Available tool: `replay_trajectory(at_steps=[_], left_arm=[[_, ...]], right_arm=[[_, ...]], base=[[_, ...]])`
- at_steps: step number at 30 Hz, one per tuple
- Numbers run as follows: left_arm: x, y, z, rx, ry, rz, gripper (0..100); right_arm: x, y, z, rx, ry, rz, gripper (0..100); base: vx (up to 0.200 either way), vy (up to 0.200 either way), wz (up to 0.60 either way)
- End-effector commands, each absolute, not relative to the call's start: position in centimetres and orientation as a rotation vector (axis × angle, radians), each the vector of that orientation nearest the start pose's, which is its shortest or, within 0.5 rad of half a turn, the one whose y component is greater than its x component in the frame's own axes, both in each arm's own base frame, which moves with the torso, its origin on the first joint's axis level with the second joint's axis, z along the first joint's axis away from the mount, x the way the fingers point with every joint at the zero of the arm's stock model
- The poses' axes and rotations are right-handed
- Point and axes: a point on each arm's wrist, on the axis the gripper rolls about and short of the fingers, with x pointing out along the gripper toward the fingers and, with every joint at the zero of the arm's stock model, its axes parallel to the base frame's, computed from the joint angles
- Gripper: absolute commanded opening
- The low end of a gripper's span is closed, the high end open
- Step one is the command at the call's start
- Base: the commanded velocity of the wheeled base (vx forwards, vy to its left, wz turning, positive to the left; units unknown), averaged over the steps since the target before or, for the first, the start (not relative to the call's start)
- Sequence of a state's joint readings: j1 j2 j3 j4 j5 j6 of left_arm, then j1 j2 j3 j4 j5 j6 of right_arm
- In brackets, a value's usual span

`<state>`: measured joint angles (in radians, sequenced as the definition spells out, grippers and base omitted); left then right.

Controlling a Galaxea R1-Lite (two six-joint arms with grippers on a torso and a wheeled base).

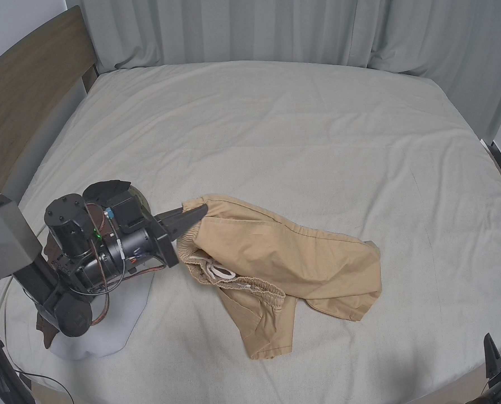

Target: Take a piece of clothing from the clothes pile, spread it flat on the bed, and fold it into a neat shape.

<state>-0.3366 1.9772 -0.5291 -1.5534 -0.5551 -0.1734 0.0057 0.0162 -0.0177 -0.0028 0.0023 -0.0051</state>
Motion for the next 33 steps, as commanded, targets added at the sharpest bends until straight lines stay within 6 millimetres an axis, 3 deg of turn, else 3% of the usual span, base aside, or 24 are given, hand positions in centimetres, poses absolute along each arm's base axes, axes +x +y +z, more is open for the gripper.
replay_trajectory(at_steps=[1,5,12,17,33], left_arm=[[30.8,-7.4,11.0,-0.050,-0.038,-0.874,0],[30.9,-6.1,10.8,-0.030,-0.037,-0.888,0],[31.1,-5.7,8.1,0.038,0.012,-0.883,0],[31.3,-5.6,7.4,0.035,0.034,-0.888,0],[31.7,-4.9,7.1,0.033,0.039,-0.866,0]], right_arm=[[-2.3,0.0,7.6,-0.005,-0.003,0.011,100],[-2.3,0.0,7.6,-0.005,-0.003,0.009,100],[-2.3,0.0,7.6,-0.006,-0.002,0.009,100],[-2.3,0.0,7.6,-0.006,-0.002,0.009,100],[-2.3,0.0,7.6,-0.006,-0.003,0.011,100]], base=[[0.000,0.000,0.00],[0.000,0.000,0.00],[0.000,0.000,0.00],[0.000,0.000,0.00],[0.000,0.000,0.00]])
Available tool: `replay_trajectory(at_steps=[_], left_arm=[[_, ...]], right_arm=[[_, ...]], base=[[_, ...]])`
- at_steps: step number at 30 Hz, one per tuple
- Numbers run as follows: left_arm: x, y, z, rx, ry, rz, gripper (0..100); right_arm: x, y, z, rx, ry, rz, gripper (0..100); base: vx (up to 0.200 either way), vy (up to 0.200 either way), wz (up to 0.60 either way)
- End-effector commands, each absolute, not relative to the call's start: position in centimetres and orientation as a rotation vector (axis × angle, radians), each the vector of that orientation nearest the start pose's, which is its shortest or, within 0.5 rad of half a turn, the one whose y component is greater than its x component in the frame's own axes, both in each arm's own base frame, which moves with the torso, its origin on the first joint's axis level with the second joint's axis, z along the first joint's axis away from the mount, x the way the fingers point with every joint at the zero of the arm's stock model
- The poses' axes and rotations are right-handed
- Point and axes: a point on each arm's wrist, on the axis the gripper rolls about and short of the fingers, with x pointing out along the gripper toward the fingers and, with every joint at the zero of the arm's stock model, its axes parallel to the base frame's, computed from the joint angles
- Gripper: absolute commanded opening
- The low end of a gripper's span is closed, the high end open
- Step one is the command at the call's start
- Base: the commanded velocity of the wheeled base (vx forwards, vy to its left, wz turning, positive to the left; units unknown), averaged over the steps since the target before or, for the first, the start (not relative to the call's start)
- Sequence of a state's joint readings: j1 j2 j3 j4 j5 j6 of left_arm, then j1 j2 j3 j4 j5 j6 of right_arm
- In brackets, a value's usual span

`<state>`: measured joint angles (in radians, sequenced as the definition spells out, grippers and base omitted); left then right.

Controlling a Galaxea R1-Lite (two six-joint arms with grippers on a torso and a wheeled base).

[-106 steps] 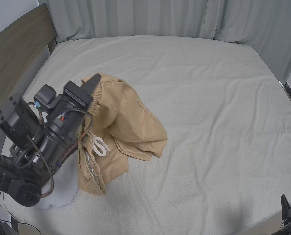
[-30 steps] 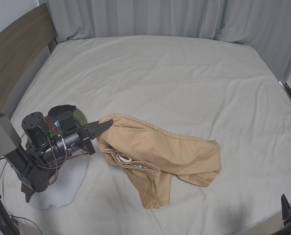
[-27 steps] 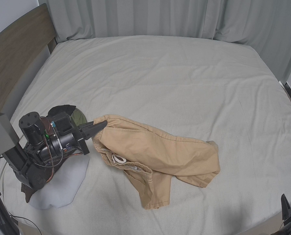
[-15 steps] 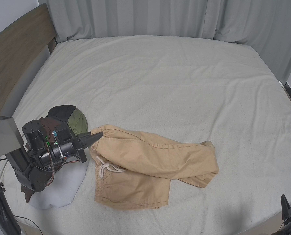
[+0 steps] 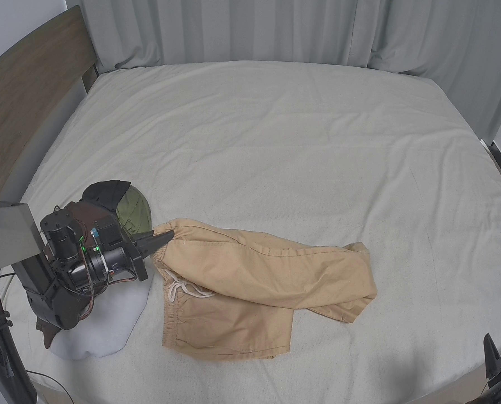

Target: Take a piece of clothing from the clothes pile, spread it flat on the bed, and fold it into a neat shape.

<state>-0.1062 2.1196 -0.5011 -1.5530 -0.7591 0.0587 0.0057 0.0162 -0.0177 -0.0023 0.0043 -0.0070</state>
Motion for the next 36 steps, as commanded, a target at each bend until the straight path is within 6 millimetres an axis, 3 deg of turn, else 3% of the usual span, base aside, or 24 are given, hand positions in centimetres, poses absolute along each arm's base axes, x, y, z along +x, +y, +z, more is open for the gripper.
replay_trajectory(at_steps=[1,10,12,14,15,16,36], left_arm=[[31.7,-4.9,7.1,0.033,0.039,-0.866,0],[31.7,-4.8,7.1,0.033,0.038,-0.860,0],[31.8,-4.7,7.1,0.034,0.036,-0.856,0],[31.8,-4.6,7.1,0.033,0.036,-0.854,0],[31.9,-4.6,7.2,0.033,0.034,-0.854,0],[31.9,-4.7,7.2,0.033,0.034,-0.856,0],[32.0,-4.7,7.2,0.035,0.030,-0.854,0]], right_arm=[[-2.3,0.0,7.6,-0.005,-0.002,0.009,100],[-2.3,0.0,7.7,-0.019,-0.014,0.032,100],[-2.7,0.1,9.5,-0.021,-0.102,0.033,100],[-3.6,0.1,12.8,-0.026,-0.201,0.022,100],[-3.7,0.1,13.1,-0.028,-0.206,0.022,100],[-3.5,0.1,14.3,-0.034,-0.188,0.036,100],[2.4,0.6,16.9,-0.038,0.129,0.253,100]], base=[[0.000,0.000,0.00],[0.000,0.000,0.00],[0.000,0.000,0.00],[0.000,0.000,0.00],[0.000,0.000,0.00],[0.000,0.000,0.00],[0.000,0.000,0.00]])
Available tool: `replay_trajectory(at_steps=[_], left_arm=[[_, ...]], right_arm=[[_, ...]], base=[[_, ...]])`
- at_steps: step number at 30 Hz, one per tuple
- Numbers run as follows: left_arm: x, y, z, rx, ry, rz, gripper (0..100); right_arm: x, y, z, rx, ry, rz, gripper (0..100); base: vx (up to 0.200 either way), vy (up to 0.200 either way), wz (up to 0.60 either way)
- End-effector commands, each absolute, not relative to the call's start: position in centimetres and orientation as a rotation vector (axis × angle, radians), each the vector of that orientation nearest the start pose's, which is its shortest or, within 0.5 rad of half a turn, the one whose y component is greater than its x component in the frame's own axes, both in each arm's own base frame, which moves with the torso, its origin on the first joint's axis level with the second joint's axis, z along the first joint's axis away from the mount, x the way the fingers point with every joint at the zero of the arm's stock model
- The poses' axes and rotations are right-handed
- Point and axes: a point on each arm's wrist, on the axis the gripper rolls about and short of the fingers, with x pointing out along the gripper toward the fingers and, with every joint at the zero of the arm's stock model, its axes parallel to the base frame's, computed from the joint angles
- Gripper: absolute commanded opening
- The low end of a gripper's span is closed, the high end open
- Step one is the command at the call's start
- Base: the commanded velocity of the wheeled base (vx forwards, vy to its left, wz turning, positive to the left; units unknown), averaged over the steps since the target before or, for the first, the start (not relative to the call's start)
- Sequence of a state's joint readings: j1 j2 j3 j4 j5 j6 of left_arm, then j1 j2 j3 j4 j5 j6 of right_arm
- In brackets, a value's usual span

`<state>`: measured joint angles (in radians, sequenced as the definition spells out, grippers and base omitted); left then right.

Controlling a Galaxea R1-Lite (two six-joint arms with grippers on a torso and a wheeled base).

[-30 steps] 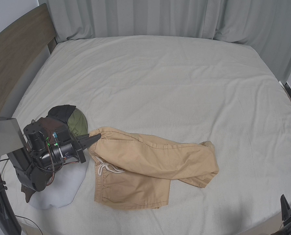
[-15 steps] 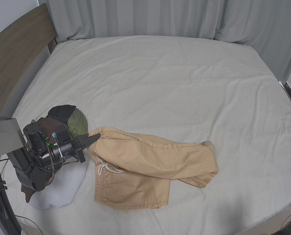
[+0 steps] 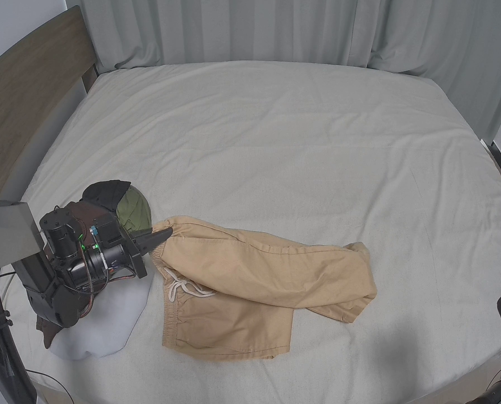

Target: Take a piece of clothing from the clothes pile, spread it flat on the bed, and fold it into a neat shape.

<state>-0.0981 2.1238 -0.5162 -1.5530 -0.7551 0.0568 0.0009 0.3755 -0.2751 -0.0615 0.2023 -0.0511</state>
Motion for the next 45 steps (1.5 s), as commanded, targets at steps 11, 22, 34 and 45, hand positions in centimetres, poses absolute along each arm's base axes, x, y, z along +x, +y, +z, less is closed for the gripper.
replay_trajectory(at_steps=[11,22,34,45], left_arm=[[32.3,-4.7,7.3,0.038,0.019,-0.852,0],[32.5,-4.6,7.5,0.042,0.009,-0.850,0],[32.5,-4.9,7.7,0.045,0.001,-0.858,0],[32.7,-4.8,7.7,0.046,-0.003,-0.853,0]], right_arm=[[5.8,1.2,16.8,-0.004,0.306,0.467,100],[8.4,2.2,17.1,-0.004,0.410,0.564,100],[12.3,3.7,16.9,0.035,0.473,0.634,100],[15.0,4.7,16.5,0.193,0.511,0.648,100]], base=[[0.000,0.000,0.00],[0.000,0.000,0.00],[0.000,0.000,0.00],[0.000,0.000,0.00]])
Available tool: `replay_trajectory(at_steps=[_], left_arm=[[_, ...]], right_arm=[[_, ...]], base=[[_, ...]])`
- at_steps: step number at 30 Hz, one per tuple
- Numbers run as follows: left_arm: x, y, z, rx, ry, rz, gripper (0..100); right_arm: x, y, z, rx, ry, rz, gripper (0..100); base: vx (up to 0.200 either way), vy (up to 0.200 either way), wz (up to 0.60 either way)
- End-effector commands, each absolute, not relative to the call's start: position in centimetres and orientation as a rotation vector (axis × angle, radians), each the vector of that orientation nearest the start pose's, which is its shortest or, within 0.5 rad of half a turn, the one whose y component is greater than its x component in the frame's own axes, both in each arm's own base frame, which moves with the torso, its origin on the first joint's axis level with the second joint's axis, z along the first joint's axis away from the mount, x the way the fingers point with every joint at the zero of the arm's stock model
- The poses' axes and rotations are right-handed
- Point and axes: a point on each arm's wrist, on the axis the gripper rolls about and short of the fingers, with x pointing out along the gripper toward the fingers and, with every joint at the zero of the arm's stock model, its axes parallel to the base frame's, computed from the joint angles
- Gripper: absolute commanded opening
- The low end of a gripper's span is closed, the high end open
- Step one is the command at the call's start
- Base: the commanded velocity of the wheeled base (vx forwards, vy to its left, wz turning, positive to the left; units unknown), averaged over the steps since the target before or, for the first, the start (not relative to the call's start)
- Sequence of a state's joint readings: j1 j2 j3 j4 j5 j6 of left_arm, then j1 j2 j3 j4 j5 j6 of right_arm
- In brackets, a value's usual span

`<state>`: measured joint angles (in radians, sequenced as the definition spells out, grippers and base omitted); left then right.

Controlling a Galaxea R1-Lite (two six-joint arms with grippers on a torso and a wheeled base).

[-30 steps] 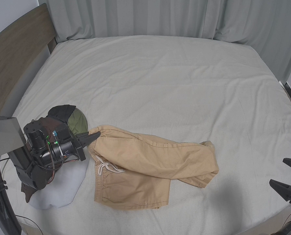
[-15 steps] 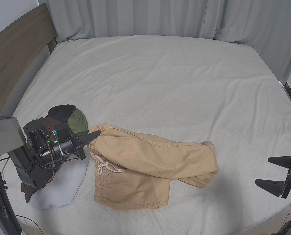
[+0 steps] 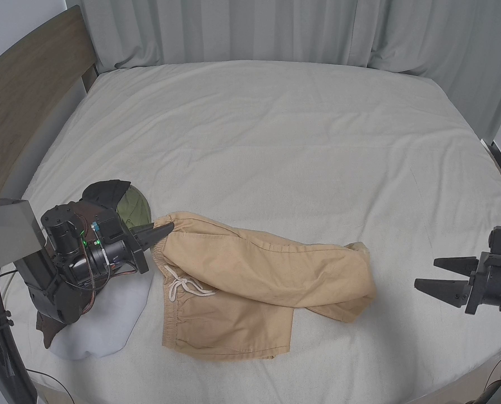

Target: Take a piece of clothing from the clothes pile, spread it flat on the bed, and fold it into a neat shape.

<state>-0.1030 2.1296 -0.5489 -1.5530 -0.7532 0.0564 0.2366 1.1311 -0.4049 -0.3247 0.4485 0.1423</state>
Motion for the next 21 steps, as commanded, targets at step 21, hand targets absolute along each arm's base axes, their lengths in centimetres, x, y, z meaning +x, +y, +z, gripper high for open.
replay_trajectory(at_steps=[21], left_arm=[[32.8,-4.9,7.8,0.048,-0.009,-0.855,0]], right_arm=[[22.5,5.6,12.3,0.362,0.559,0.572,100]], base=[[0.000,0.000,0.00]])
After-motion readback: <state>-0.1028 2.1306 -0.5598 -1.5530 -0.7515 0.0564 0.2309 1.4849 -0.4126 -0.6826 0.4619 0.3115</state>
